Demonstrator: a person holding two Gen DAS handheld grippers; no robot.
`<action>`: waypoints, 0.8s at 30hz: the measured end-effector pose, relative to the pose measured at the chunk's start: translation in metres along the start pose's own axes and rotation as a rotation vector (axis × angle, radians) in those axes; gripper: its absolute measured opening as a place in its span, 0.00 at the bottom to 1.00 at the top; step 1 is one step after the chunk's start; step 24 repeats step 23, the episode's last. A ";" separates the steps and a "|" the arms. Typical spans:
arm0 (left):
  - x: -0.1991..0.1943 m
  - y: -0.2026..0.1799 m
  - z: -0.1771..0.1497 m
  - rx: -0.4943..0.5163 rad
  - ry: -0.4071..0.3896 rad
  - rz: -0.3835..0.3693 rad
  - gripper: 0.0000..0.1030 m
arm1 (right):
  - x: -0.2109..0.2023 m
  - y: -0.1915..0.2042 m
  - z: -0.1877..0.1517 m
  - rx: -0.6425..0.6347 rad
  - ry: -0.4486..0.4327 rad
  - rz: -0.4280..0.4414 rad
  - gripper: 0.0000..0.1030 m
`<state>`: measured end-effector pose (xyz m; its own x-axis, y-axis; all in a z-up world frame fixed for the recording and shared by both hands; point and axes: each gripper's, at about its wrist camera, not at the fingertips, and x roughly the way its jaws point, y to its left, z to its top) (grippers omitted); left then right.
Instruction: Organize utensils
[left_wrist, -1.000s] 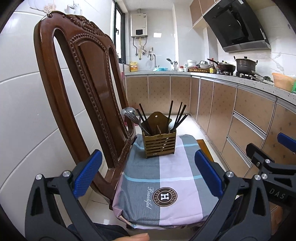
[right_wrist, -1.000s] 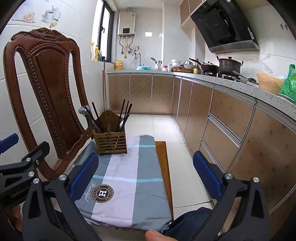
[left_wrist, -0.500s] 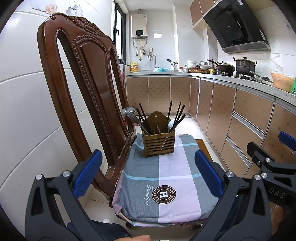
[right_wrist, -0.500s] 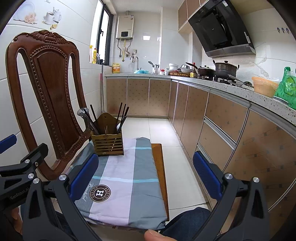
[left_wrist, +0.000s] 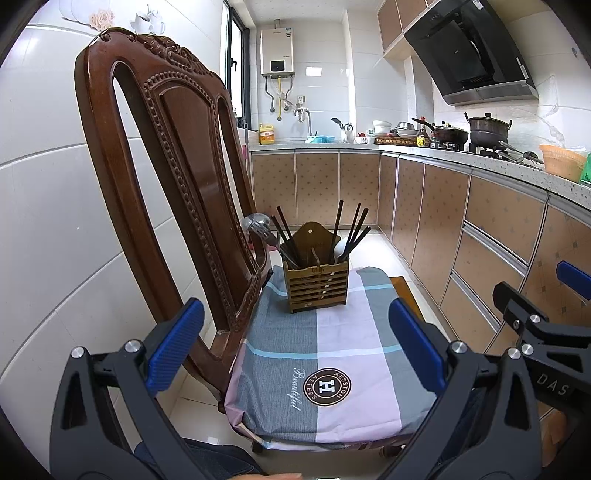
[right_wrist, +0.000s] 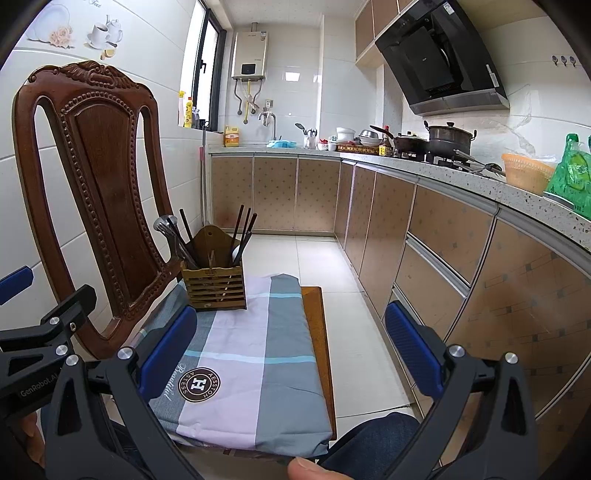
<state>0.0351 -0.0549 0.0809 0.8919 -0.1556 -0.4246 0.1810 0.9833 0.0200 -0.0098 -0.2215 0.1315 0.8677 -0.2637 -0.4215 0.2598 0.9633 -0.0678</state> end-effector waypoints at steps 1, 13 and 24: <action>0.000 0.000 0.000 0.001 0.000 0.000 0.96 | 0.000 0.000 0.000 0.000 0.000 0.000 0.97; 0.001 0.003 -0.001 0.002 0.004 -0.009 0.96 | -0.002 0.000 -0.001 -0.003 0.000 -0.005 0.97; 0.003 0.008 -0.002 0.003 0.009 -0.014 0.96 | -0.002 0.000 -0.001 -0.003 0.001 -0.006 0.97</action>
